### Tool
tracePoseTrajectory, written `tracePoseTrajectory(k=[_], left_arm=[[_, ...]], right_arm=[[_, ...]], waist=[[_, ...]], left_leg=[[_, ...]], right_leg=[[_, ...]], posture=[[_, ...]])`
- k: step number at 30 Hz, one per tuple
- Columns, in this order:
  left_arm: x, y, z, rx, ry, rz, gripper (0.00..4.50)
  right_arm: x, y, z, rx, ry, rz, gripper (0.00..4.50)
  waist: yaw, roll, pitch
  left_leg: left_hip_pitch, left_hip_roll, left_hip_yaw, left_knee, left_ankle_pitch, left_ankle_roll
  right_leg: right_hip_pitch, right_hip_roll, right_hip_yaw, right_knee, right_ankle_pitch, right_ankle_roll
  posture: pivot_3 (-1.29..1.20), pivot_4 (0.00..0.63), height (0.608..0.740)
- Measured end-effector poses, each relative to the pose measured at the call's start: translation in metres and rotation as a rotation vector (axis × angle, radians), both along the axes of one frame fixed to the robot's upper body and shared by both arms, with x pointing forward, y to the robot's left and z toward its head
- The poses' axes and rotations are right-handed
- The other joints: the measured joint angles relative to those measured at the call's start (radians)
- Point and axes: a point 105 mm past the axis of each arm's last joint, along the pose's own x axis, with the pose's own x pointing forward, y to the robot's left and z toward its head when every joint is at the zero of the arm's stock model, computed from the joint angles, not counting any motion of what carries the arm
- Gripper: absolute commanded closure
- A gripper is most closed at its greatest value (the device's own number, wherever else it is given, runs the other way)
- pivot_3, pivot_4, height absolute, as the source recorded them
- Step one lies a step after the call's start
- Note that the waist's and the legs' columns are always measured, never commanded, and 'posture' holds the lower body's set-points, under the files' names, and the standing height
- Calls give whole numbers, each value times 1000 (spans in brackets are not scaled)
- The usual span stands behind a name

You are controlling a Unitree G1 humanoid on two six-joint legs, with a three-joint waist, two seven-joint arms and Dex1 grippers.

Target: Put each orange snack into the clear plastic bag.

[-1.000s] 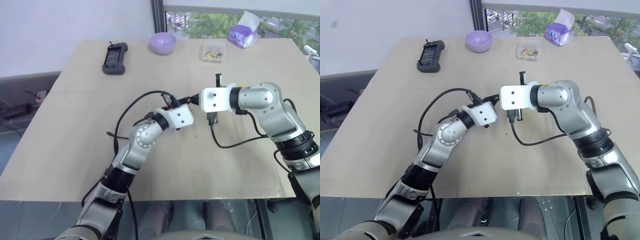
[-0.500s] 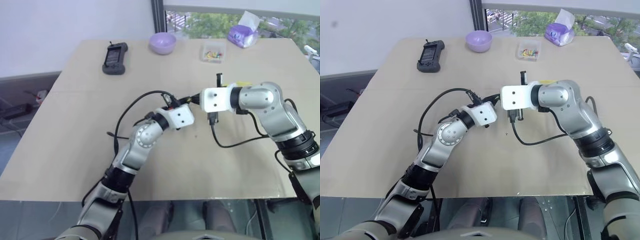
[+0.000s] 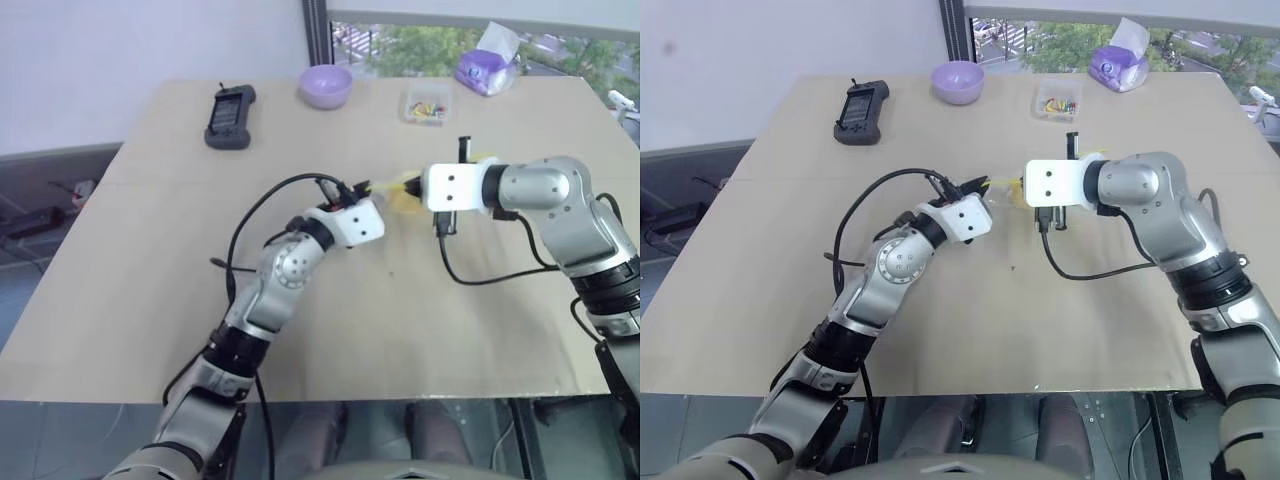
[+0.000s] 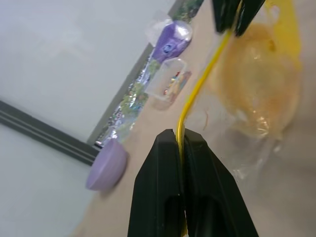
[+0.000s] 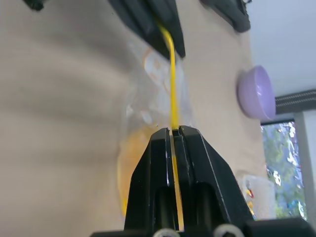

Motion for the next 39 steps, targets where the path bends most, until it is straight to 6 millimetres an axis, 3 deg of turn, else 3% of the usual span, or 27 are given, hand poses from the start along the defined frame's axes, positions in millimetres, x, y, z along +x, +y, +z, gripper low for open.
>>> tracePoseTrajectory(k=[16, 39], left_arm=[[9, 5, 10, -5, -47, 37, 4500], [10, 4, 12, -1, -57, 23, 4500]], right_arm=[[11, -48, 15, -42, -56, -155, 4424], [13, -82, 24, -55, -93, -266, 4424]], waist=[[1, 0, 0], [0, 0, 0]], left_leg=[[0, 0, 0, -1, 0, 0], [0, 0, 1, -1, 0, 0]], right_leg=[[0, 0, 0, -1, 0, 0], [0, 0, 0, -1, 0, 0]], posture=[[0, 150, 740], [0, 150, 740]])
